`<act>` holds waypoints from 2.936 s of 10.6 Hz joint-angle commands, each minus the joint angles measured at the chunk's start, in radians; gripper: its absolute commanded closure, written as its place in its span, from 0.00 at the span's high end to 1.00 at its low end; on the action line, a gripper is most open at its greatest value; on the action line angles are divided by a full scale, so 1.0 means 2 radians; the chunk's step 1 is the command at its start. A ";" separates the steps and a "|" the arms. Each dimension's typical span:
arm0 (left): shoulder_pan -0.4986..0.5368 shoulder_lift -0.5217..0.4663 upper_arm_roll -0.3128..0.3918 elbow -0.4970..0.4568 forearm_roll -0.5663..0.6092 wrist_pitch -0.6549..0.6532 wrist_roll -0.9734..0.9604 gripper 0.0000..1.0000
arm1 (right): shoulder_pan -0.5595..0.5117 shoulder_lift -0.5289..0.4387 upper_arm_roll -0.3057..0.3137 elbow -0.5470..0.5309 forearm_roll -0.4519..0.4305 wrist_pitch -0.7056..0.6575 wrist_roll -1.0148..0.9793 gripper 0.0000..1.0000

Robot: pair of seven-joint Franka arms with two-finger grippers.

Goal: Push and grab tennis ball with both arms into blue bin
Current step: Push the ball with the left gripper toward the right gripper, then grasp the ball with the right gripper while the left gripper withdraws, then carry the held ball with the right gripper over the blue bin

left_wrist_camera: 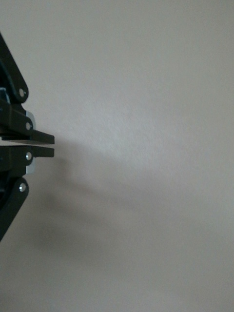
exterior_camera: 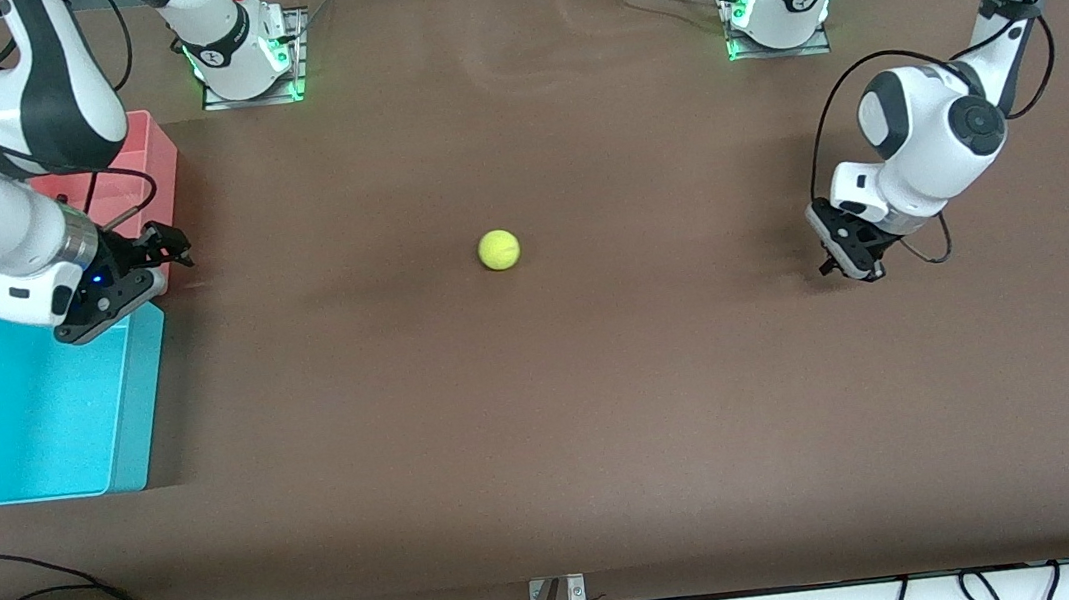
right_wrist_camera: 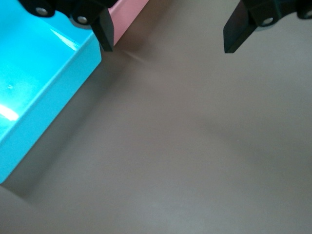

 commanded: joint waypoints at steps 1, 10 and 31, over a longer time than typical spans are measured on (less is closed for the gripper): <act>0.001 -0.055 0.014 -0.008 0.013 -0.018 -0.006 0.19 | 0.003 -0.055 0.001 -0.104 0.009 0.069 -0.058 1.00; 0.000 -0.099 0.055 -0.010 0.013 -0.041 -0.008 1.00 | 0.072 -0.039 0.007 -0.237 0.043 0.239 -0.061 1.00; -0.012 -0.206 0.081 0.159 0.052 -0.396 -0.389 1.00 | -0.024 -0.035 0.013 -0.236 0.042 0.221 -0.199 0.20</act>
